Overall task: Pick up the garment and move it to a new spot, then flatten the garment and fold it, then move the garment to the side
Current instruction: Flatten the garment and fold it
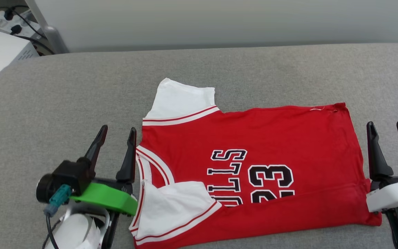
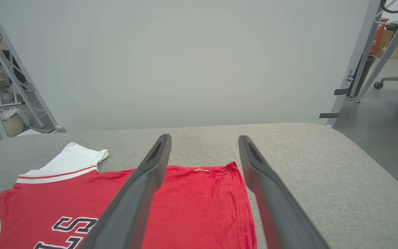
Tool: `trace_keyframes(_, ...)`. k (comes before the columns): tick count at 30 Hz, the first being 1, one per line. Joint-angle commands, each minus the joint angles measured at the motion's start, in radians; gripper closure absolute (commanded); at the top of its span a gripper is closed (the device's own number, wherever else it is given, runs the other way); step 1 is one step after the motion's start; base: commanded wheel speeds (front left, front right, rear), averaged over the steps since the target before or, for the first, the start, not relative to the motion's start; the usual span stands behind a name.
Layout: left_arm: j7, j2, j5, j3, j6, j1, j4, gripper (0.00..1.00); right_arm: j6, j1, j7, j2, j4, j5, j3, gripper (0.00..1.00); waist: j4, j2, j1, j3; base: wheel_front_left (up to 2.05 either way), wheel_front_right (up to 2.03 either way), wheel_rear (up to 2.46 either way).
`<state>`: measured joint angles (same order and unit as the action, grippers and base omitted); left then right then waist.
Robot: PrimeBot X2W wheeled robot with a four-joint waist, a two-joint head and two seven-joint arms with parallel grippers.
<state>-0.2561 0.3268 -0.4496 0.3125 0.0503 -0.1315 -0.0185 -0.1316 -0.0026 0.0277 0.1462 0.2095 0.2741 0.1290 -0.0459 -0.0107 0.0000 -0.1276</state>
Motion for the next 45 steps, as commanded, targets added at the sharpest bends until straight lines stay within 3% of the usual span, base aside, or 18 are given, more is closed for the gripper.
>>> trace_keyframes(1, -0.004, 0.018, 0.021, 0.000, -0.022, -0.053, -0.007, 0.00, 0.001, -0.028, -0.015, -0.005, 0.002, -0.002, -0.003, 0.00, -0.045, 0.0107, 0.0000, -0.056, 0.00, 0.00, 0.00)
trace_keyframes(6, 0.131, 0.084, 0.028, 0.020, -0.094, -0.234, -0.055, 0.00, 0.001, -0.060, -0.033, -0.014, 0.011, -0.009, -0.034, 0.00, -0.095, 0.0107, 0.0000, -0.142, 0.00, 0.00, 0.00)
trace_keyframes(11, 0.394, 0.146, -0.019, 0.050, -0.149, -0.444, -0.132, 0.00, 0.001, -0.105, -0.053, -0.031, 0.016, -0.011, -0.066, 0.00, -0.158, 0.0107, 0.0000, -0.228, 0.00, 0.00, 0.00)
trace_keyframes(21, 0.892, 0.257, -0.206, 0.143, -0.180, -0.748, -0.288, 0.00, 0.001, -0.155, -0.129, -0.063, -0.066, -0.002, -0.117, 0.00, -0.262, 0.0107, 0.0000, -0.345, 0.00, 0.00, 0.00)
trace_keyframes(28, 0.997, 0.319, -0.233, 0.216, -0.181, -0.862, -0.375, 0.00, 0.001, -0.189, -0.172, -0.072, -0.123, 0.008, -0.155, 0.00, -0.296, 0.0107, 0.0000, -0.393, 0.00, 0.00, 0.00)
trace_keyframes(35, 0.958, 0.359, -0.136, 0.268, -0.177, -0.914, -0.495, 0.00, 0.001, -0.214, -0.193, -0.070, -0.153, 0.015, -0.172, 0.00, -0.306, 0.0107, 0.0000, -0.413, 0.00, 0.00, 0.00)
trace_keyframes(38, 0.950, 0.347, -0.146, 0.276, -0.177, -0.907, -0.547, 0.00, 0.001, -0.218, -0.196, -0.066, -0.161, 0.017, -0.174, 0.00, -0.307, 0.0107, 0.0000, -0.411, 0.00, 0.00, 0.00)
trace_keyframes(39, 0.954, 0.338, -0.161, 0.274, -0.178, -0.902, -0.559, 0.26, 0.001, -0.219, -0.196, -0.064, -0.163, 0.017, -0.174, 0.00, -0.307, 0.0107, 0.0000, -0.410, 0.00, 0.00, 0.00)
trace_keyframes(40, 0.959, 0.330, -0.181, 0.273, -0.178, -0.896, -0.570, 1.00, 0.001, -0.219, -0.196, -0.061, -0.165, 0.018, -0.173, 0.00, -0.305, 0.0107, 0.0000, -0.407, 0.00, 0.00, 0.00)
trace_keyframes(45, 0.920, 0.314, -0.211, 0.279, -0.180, -0.888, -0.579, 1.00, 0.001, -0.219, -0.192, -0.050, -0.170, 0.018, -0.162, 0.00, -0.293, 0.0107, 0.0000, -0.393, 0.00, 0.00, 0.00)
